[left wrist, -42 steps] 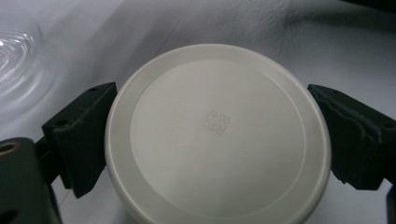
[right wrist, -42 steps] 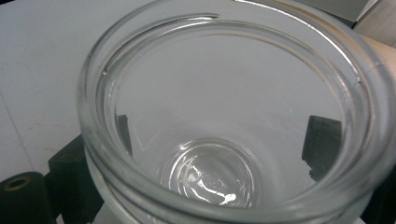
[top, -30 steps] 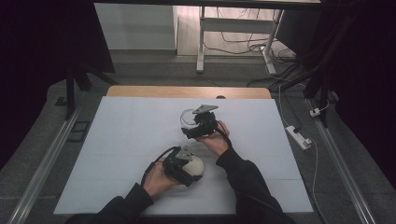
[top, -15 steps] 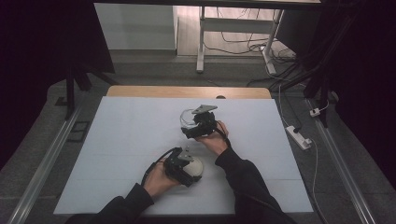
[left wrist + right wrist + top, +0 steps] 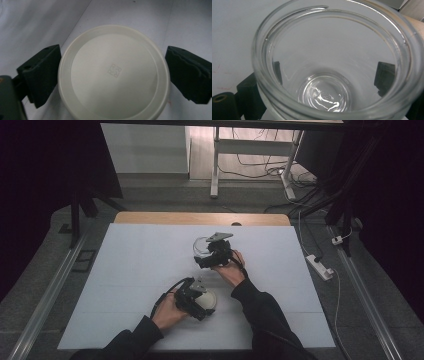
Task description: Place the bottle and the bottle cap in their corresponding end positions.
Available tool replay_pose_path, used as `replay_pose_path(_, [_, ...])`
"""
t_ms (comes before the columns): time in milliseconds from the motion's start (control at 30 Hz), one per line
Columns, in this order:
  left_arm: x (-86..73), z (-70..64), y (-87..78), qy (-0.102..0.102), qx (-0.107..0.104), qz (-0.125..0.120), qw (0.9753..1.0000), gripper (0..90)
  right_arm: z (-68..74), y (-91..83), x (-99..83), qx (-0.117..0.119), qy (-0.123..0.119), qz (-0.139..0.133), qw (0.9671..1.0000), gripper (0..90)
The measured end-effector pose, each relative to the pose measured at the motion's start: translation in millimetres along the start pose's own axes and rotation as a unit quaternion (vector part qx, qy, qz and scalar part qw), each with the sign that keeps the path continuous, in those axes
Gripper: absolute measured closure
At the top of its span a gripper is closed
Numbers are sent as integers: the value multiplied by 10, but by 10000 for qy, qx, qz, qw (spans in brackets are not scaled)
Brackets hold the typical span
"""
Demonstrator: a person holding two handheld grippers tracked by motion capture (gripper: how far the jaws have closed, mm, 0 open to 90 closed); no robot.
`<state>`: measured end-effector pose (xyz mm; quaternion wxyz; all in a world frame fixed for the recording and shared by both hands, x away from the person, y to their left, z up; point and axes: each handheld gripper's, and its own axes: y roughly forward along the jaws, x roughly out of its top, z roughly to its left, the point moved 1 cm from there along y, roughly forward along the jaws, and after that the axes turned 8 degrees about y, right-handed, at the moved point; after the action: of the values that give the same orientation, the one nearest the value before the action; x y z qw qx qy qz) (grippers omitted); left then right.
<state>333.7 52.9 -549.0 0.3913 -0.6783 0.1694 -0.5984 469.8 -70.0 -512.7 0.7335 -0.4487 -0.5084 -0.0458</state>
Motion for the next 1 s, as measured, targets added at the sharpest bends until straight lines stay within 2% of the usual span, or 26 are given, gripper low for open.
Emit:
replay_pose_path(100, [-3,8,-23,-66,-12,-121,9999,12,-4,-16,0,12,-34,35,10000,30])
replay_pose_path(233, [-2,17,-75,-85,-41,-239,9997,0,-17,-73,3,35,-109,-52,9999,3])
replay_pose_path(367, [-4,25,-119,-187,-87,-369,9991,0,-44,-133,12,92,-44,-106,9999,0])
replay_pose_path(567, [-11,19,-201,-210,-150,-422,9988,0,-39,-192,10,187,-47,-106,9998,0])
replay_pose_path(700, [-26,20,-267,-322,-150,-473,9982,0,-22,-222,3,212,-54,-76,9997,0])
replay_pose_path(800, [-48,28,-315,-458,-225,-584,9970,0,-13,-234,-9,248,-40,-48,9997,0])
replay_pose_path(1000, [-88,50,-402,-605,-321,-705,9952,0,-11,-265,-33,251,20,-51,9997,0])
